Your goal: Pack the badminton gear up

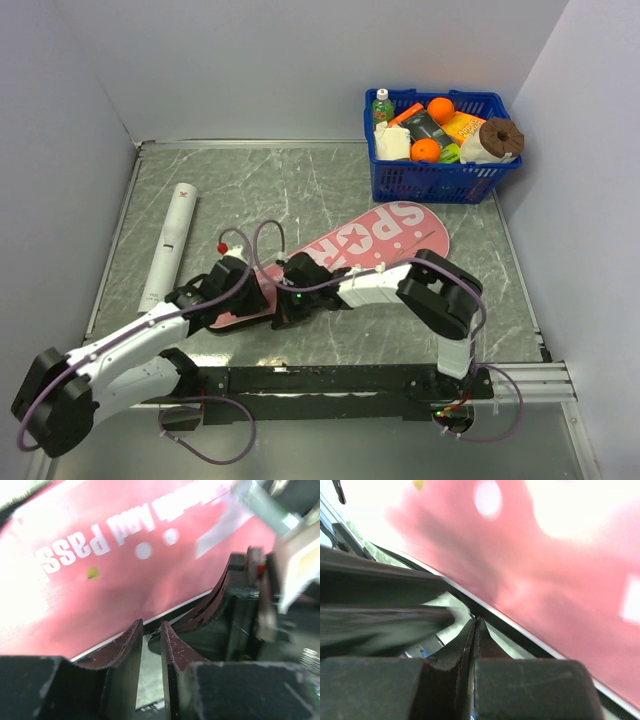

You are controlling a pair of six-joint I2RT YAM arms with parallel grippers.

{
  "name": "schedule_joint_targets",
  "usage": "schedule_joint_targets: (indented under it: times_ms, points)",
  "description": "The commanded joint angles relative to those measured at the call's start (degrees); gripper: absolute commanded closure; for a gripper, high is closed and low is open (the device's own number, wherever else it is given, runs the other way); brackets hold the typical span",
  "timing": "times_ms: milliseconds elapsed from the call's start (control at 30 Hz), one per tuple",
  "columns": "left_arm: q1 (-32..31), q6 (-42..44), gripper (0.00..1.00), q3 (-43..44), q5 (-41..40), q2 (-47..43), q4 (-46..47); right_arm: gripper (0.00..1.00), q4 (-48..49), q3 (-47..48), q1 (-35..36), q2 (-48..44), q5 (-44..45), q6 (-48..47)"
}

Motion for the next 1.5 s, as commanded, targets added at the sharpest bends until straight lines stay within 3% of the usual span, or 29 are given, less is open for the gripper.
schedule_joint_targets:
  times_ms: [0, 367, 533, 700, 967, 1300, 1467]
  points:
    - [-0.24, -1.73, 0.73, 6.34, -2.55, -5.09, -6.12, 1.0, 3.3, -6.06, 0.08, -8.19, 6.07, 2.64]
    - [-2.69, -9.37, 0.74, 5.29, -7.55, -8.79, -14.21, 1.0, 5.58, -21.45, -3.08, -19.71, 21.81, 8.88]
    - [-3.14, -14.65, 0.76, 5.81, -13.26, -8.52, -18.34, 1.0, 7.52, -26.19, -8.88, -23.48, 20.85, 7.13]
    - [-3.14, -19.82, 0.69, 6.61, -20.2, -10.45, -23.52, 1.0, 7.78, -29.53, -13.27, -26.91, 18.84, 4.15]
    - [-2.79, -27.3, 0.58, 9.16, -33.02, -4.4, -31.44, 1.0, 8.66, -31.04, -14.95, -29.47, 15.14, 0.72]
    - [10.56, -19.93, 0.58, 8.81, -31.12, -1.41, -25.3, 1.0, 10.77, -32.09, -15.21, -29.91, 11.62, -0.52]
    - [13.38, -15.45, 0.58, 6.71, -27.43, 2.64, -18.8, 1.0, 11.82, -32.88, -15.57, -30.18, 11.36, -0.78]
